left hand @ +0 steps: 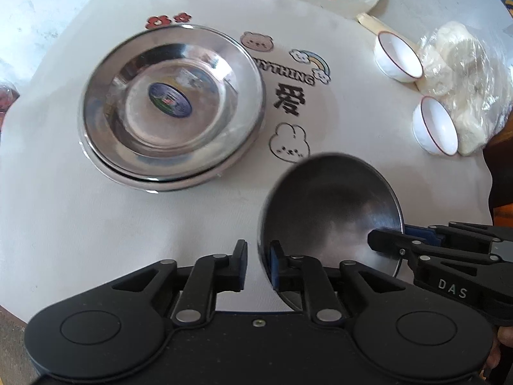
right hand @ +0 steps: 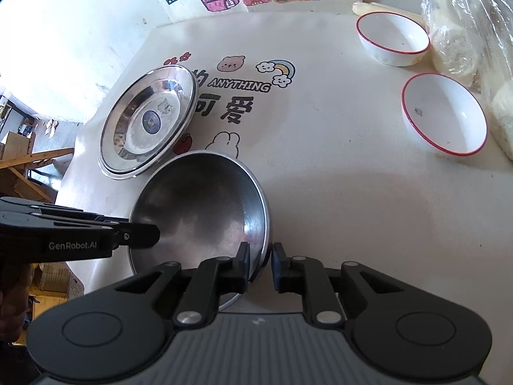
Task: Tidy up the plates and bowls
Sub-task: 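Open both grippers to release the steel bowl, then move both grippers toward the red-rimmed white bowls beside the dough bag, then grasp the rim of a red-rimmed white bowl with both grippers, then carry the white bowl with both grippers into the steel bowl and lower, then open both grippers to release the white bowl inside the steel bowl, then move both grippers to the second red-rimmed white bowl by the dough bag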
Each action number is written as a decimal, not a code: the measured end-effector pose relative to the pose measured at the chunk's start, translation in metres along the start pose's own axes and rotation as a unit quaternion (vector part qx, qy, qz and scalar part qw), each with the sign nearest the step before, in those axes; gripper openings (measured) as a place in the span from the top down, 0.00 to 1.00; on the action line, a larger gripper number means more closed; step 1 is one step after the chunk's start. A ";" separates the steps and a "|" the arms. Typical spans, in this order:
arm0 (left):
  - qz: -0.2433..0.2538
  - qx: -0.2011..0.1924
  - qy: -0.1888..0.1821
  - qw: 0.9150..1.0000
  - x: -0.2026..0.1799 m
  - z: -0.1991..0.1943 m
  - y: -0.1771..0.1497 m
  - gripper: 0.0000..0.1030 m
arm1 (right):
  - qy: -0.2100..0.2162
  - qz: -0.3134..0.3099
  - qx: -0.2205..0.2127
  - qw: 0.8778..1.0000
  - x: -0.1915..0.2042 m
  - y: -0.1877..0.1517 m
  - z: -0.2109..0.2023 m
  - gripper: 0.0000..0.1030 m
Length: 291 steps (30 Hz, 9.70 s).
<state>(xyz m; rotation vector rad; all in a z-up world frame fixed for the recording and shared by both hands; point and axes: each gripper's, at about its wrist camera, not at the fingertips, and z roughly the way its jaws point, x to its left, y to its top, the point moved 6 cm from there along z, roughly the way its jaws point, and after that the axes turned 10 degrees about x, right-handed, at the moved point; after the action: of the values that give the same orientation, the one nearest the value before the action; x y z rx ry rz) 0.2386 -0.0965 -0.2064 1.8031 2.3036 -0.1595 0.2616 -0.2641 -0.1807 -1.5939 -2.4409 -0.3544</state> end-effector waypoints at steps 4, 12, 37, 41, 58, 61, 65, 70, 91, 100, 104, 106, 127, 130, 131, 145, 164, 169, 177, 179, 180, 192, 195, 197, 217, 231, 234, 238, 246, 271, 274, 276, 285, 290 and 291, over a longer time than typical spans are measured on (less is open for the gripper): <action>-0.002 -0.004 -0.002 1.000 0.006 -0.008 0.000 0.72 | -0.005 0.007 -0.013 1.000 -0.004 0.004 -0.005 0.72; 0.035 -0.088 0.007 0.996 0.013 -0.064 -0.004 0.39 | -0.007 0.015 -0.066 0.998 -0.012 0.000 -0.034 0.44; 0.135 -0.411 0.110 0.895 -0.074 -0.213 0.049 0.01 | -0.041 -0.018 -0.301 0.953 0.005 0.037 -0.186 0.00; 0.125 -0.412 0.086 0.898 -0.082 -0.209 0.052 0.01 | -0.048 -0.006 -0.300 0.953 -0.001 0.032 -0.188 0.00; 0.144 -0.225 0.100 0.958 -0.105 -0.117 0.065 0.01 | -0.107 0.177 -0.185 0.961 -0.073 -0.008 -0.147 0.00; 0.139 -0.187 0.080 0.969 -0.116 -0.096 0.073 0.01 | -0.101 0.198 -0.181 0.958 -0.088 -0.014 -0.142 0.00; 0.135 -0.142 0.063 0.979 -0.135 -0.064 0.086 0.01 | -0.109 0.208 -0.210 0.949 -0.108 -0.012 -0.141 0.00; 0.130 -0.106 0.055 0.984 -0.161 -0.027 0.102 0.01 | -0.118 0.236 -0.196 0.944 -0.142 -0.006 -0.121 0.00; 0.136 -0.067 0.061 0.987 -0.202 0.054 0.138 0.05 | -0.057 0.260 -0.148 0.953 -0.207 0.028 -0.054 0.02; 0.127 -0.054 0.036 0.990 -0.204 0.062 0.141 0.30 | -0.037 0.259 -0.138 0.955 -0.207 0.039 -0.046 0.22; 0.129 -0.046 0.014 0.990 -0.208 0.065 0.139 0.49 | -0.027 0.252 -0.136 0.958 -0.204 0.043 -0.043 0.30; 0.131 -0.043 0.004 0.990 -0.210 0.066 0.137 0.58 | -0.022 0.251 -0.133 0.959 -0.202 0.045 -0.040 0.40; 0.115 -0.034 -0.053 0.991 -0.199 0.058 0.119 0.95 | -0.010 0.212 -0.139 0.967 -0.183 0.049 -0.032 0.82; 0.118 -0.038 -0.057 0.991 -0.194 0.046 0.111 0.95 | -0.014 0.201 -0.145 0.969 -0.174 0.047 -0.040 0.83; 0.120 -0.039 -0.058 0.990 -0.192 0.041 0.109 0.95 | -0.014 0.197 -0.146 0.969 -0.171 0.047 -0.043 0.83; 0.134 -0.043 -0.064 0.988 -0.122 -0.017 0.068 0.95 | -0.004 0.146 -0.143 0.979 -0.091 0.031 -0.069 0.83; 0.091 -0.006 -0.074 0.993 -0.030 -0.043 0.034 0.92 | 0.023 0.058 -0.075 0.995 0.009 0.031 -0.057 0.83; 0.094 0.009 -0.077 0.992 -0.025 -0.039 0.031 0.92 | 0.020 0.053 -0.063 0.996 0.017 0.028 -0.054 0.83; 0.097 0.034 -0.086 0.991 -0.023 -0.033 0.026 0.92 | 0.018 0.063 -0.046 0.997 0.019 0.019 -0.047 0.83; 0.098 0.038 -0.086 0.991 -0.024 -0.032 0.024 0.92 | 0.018 0.065 -0.042 0.997 0.018 0.017 -0.045 0.83; 0.098 0.041 -0.085 0.991 -0.024 -0.031 0.023 0.92 | 0.018 0.066 -0.040 0.997 0.018 0.016 -0.045 0.83; 0.105 0.058 -0.079 0.990 -0.026 -0.026 0.019 0.91 | 0.022 0.077 -0.024 0.996 0.014 0.008 -0.040 0.83; 0.104 0.062 -0.077 0.990 -0.026 -0.025 0.018 0.91 | 0.024 0.081 -0.019 0.996 0.013 0.008 -0.039 0.83; 0.104 0.065 -0.074 0.990 -0.026 -0.024 0.018 0.91 | 0.026 0.083 -0.014 0.996 0.012 0.008 -0.037 0.83; 0.095 0.088 -0.041 0.991 -0.030 -0.002 0.017 0.90 | 0.019 0.084 0.023 0.996 0.006 0.007 -0.011 0.82; 0.089 0.093 -0.027 0.991 -0.028 0.004 0.020 0.89 | 0.019 0.072 0.025 0.997 0.006 0.010 -0.004 0.82; 0.090 0.094 -0.026 0.991 -0.028 0.004 0.020 0.88 | 0.019 0.073 0.025 0.997 0.006 0.010 -0.004 0.82; 0.090 0.094 -0.028 0.991 -0.029 0.002 0.019 0.88 | 0.019 0.071 0.024 0.997 0.006 0.010 -0.004 0.81; 0.092 0.086 -0.028 0.992 -0.028 -0.006 0.019 0.83 | 0.015 0.065 0.017 0.998 0.005 0.013 -0.007 0.79; 0.070 -0.090 0.086 0.990 -0.013 -0.060 0.049 0.05 | -0.078 0.044 -0.051 0.995 -0.006 0.019 -0.056 0.09; 0.068 -0.101 0.083 0.989 -0.014 -0.062 0.054 0.02 | -0.091 0.053 -0.062 0.992 -0.012 0.019 -0.059 0.02; 0.064 -0.107 0.077 0.989 -0.016 -0.062 0.056 0.02 | -0.098 0.058 -0.072 0.991 -0.016 0.019 -0.061 0.00; 0.071 -0.150 0.095 0.982 -0.038 -0.059 0.061 0.01 | -0.107 0.088 -0.110 0.984 -0.042 0.019 -0.072 0.00; 0.031 -0.110 0.032 0.993 -0.050 -0.047 0.072 0.01 | -0.090 0.122 -0.116 0.982 -0.063 0.019 -0.071 0.00; 0.023 -0.102 0.023 0.994 -0.054 -0.045 0.075 0.01 | -0.086 0.131 -0.116 0.981 -0.068 0.020 -0.071 0.00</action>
<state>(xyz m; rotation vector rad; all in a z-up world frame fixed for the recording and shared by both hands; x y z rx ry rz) 0.3189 -0.1197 -0.1472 1.7720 2.2137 0.1225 0.3098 -0.3372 -0.1317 -2.0972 -2.3361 -0.4889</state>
